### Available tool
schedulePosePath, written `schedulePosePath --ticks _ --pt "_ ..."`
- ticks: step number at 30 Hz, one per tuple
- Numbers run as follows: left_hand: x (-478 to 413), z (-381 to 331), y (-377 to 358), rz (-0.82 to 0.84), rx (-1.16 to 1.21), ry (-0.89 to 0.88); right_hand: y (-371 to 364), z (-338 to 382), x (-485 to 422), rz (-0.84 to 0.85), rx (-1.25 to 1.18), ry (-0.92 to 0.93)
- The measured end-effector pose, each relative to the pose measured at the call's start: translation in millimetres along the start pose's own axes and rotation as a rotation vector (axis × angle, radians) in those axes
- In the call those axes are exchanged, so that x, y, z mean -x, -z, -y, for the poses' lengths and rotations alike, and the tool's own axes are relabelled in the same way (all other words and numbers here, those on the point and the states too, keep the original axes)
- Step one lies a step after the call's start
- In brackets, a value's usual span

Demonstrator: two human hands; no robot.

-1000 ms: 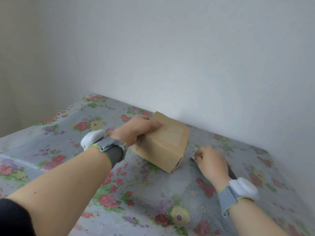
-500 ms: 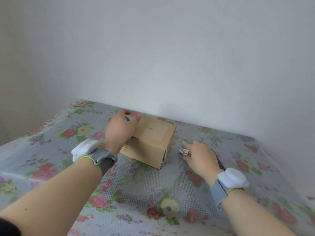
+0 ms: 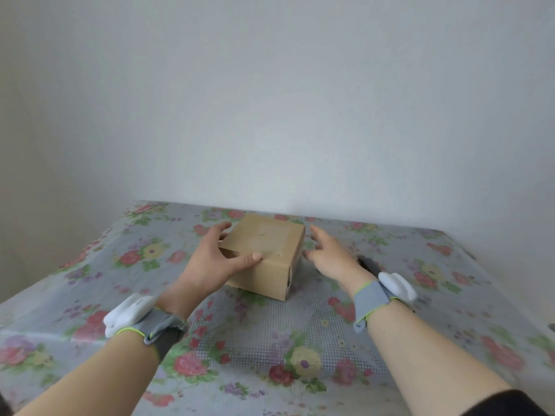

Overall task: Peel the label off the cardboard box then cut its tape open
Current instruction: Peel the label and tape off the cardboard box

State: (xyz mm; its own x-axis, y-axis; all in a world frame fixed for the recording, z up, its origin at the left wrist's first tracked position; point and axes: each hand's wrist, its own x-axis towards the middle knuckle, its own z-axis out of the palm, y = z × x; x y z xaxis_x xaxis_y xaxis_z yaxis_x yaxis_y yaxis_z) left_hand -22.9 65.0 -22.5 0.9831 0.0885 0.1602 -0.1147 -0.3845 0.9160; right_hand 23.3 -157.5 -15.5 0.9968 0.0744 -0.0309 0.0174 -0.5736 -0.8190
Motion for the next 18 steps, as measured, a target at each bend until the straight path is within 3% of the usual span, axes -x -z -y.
schedulePosePath --ticks 4,9,11,15,18 --pt "0 -3 -3 0.060 -0.020 -0.003 -4 5 3 0.077 -0.118 0.045" --pt "-14 4 3 0.039 0.631 0.171 18 15 20 -0.035 -0.357 0.082" --pt "-20 2 2 0.106 0.741 0.233 27 26 27 -0.085 -0.443 0.136" --pt "-24 -5 -8 0.085 0.569 0.324 32 38 35 -0.186 -0.371 0.180" --pt "-23 -6 -13 -0.034 0.418 0.228 29 39 37 -0.222 -0.360 0.156"
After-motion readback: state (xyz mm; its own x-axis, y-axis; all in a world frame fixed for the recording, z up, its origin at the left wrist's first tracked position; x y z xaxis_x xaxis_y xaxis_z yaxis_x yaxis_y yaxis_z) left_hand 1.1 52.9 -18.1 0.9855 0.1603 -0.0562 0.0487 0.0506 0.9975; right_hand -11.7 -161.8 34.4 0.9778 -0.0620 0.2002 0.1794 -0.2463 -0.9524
